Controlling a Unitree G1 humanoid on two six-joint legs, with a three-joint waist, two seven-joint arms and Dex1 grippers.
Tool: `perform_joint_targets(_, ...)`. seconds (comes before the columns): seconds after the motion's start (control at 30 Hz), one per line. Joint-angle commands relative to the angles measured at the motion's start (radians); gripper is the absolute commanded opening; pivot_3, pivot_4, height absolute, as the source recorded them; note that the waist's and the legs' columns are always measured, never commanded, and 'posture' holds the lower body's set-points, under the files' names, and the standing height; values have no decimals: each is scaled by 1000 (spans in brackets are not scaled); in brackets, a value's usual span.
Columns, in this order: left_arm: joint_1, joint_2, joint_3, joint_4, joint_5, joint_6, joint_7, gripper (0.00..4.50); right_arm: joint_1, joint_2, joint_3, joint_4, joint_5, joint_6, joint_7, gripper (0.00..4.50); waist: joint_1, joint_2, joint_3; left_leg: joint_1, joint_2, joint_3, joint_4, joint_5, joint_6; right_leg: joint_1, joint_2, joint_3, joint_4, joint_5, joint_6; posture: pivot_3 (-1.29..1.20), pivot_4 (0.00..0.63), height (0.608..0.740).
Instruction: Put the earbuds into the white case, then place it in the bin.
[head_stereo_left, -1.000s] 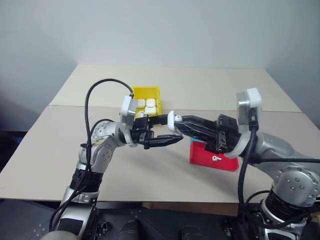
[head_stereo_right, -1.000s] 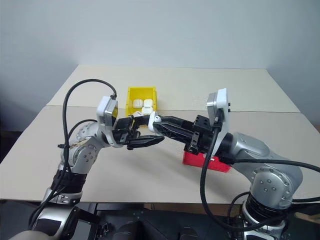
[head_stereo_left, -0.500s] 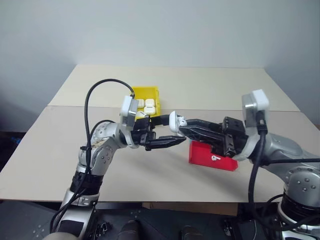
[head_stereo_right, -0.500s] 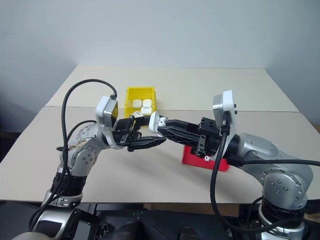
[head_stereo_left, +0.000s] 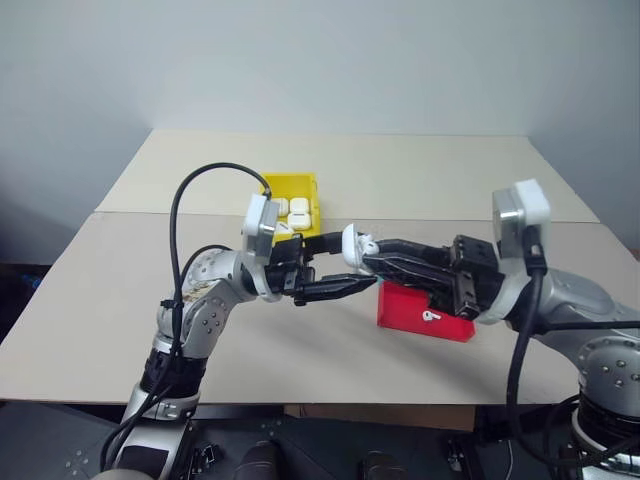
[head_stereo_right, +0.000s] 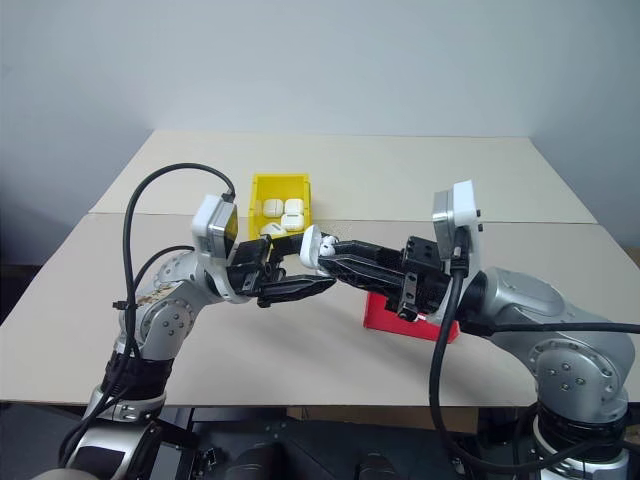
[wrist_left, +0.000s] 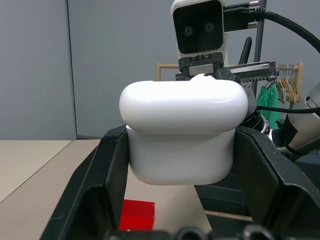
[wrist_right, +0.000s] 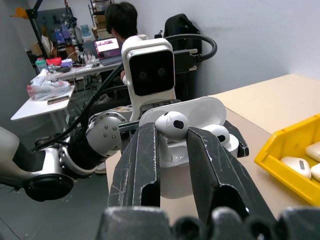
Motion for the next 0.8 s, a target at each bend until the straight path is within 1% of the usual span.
perform_joint_targets(0.03, -12, -4, 16, -37, -25, -2, 1, 2790, 16, -14, 3, -21, 21, -32, -3, 613, 0, 0, 0, 0, 0, 0, 0, 0, 0, 0, 0, 0, 0, 0, 0, 0, 150, 740)
perform_joint_targets(0.27, -21, -1, 20, -24, -22, -1, -8, 2790, 36, -40, 18, -24, 23, -53, 7, 613, 0, 0, 0, 0, 0, 0, 0, 0, 0, 0, 0, 0, 0, 0, 0, 0, 150, 740)
perform_joint_targets(0.37, -22, 3, 22, -21, -22, -2, -11, 2790, 39, -55, 26, -17, 16, -59, 12, 1667, 0, 0, 0, 0, 0, 0, 0, 0, 0, 0, 0, 0, 0, 0, 0, 0, 150, 740)
perform_joint_targets(0.4, -22, 4, 23, -21, -22, -2, -12, 2790, 39, -62, 29, -16, 13, -62, 16, 1932, 0, 0, 0, 0, 0, 0, 0, 0, 0, 0, 0, 0, 0, 0, 0, 0, 150, 740)
perform_joint_targets(0.57, -24, 6, 22, -16, -19, -4, -16, 2790, 41, -85, 26, -10, 6, -78, 25, 3589, 1, 0, 0, 0, 0, 0, 0, 0, 0, 0, 0, 0, 0, 0, 0, 0, 150, 740)
perform_joint_targets(0.8, -18, 6, 10, -1, 0, -8, -19, 2790, 64, -124, -39, -8, 46, -95, 30, 3589, 2, 0, 0, 0, 0, 0, 0, 0, 0, 0, 0, 0, 0, 0, 0, 0, 150, 740)
